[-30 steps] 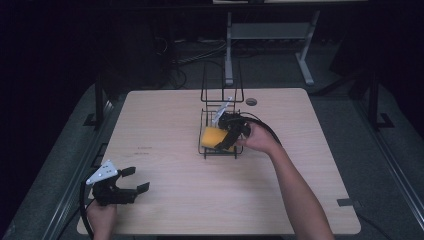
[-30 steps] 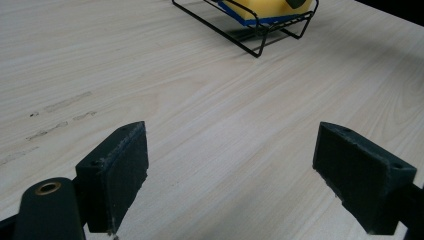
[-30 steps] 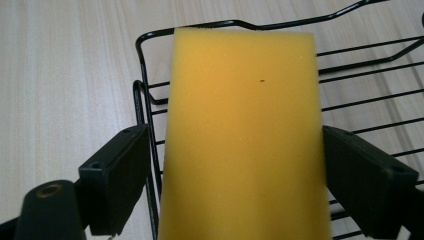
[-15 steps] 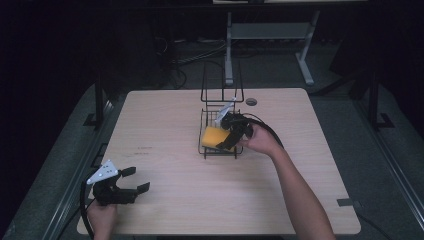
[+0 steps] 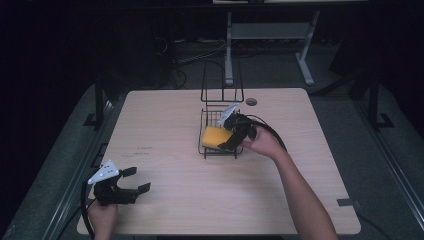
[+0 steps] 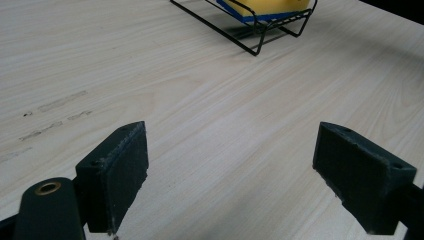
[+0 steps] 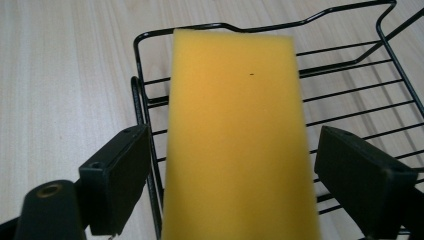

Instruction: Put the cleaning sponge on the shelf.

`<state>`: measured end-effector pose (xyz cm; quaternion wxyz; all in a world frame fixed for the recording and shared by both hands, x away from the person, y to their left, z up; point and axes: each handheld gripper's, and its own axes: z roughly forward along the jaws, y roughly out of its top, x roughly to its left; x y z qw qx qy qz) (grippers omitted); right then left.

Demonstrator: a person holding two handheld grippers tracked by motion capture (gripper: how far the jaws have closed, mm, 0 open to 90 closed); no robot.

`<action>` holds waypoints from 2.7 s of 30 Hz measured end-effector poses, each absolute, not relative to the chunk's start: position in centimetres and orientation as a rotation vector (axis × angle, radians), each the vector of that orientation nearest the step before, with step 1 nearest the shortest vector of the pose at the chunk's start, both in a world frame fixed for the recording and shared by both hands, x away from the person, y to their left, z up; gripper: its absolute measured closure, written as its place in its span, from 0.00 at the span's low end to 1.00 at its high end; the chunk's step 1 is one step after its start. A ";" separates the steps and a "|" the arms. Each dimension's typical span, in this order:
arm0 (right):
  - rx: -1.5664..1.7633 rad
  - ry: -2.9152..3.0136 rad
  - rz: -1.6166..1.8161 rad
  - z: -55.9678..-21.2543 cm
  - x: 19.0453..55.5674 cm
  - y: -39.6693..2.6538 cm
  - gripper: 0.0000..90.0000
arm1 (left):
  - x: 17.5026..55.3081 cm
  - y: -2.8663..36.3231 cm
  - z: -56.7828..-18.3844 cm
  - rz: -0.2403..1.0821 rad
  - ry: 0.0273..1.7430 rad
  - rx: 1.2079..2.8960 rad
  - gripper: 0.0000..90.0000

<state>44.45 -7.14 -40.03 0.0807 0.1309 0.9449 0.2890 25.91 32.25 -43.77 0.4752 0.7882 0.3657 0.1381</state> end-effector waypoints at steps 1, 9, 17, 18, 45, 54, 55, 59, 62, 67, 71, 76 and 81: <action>0.387 2.818 0.861 -40.0 44.3 -7.1 0.16 | 25.9 32.2 -43.8 0.336 0.894 1.928 0.16; 0.386 2.779 0.894 -39.7 43.4 -7.6 0.16 | 25.9 32.1 -43.8 0.335 0.893 1.935 0.16; 0.392 2.755 0.935 -39.7 42.5 -8.6 0.16 | 25.9 32.1 -43.8 0.338 0.895 1.928 0.16; 0.390 2.753 0.936 -39.7 42.3 -8.7 0.16 | 25.9 32.0 -43.8 0.339 0.896 1.928 0.16; 0.465 2.702 0.971 -40.1 38.5 -14.1 0.16 | 25.8 31.7 -43.8 0.335 0.881 1.942 0.16; 0.485 2.719 0.956 -40.7 37.2 -15.4 0.16 | 25.8 31.6 -43.8 0.332 0.882 1.945 0.16; 0.485 2.717 0.954 -40.8 37.2 -15.5 0.16 | 25.8 31.6 -43.8 0.331 0.885 1.946 0.16; 0.493 2.720 0.936 -41.3 36.7 -16.0 0.16 | 25.8 31.6 -43.8 0.332 0.886 1.944 0.16; 0.497 2.727 0.927 -41.6 36.4 -16.4 0.16 | 25.8 31.7 -43.8 0.333 0.887 1.945 0.16; 0.513 2.720 0.940 -41.9 35.7 -17.1 0.16 | 25.8 31.7 -43.8 0.333 0.887 1.945 0.16; 0.535 2.721 0.946 -42.3 35.2 -17.6 0.16 | 25.8 31.7 -43.8 0.333 0.888 1.945 0.16; 0.546 2.736 0.936 -42.7 34.7 -18.0 0.16 | 25.7 31.7 -43.8 0.335 0.890 1.945 0.16; 0.539 2.739 0.925 -42.7 34.3 -18.2 0.16 | 25.7 31.7 -43.8 0.334 0.889 1.948 0.16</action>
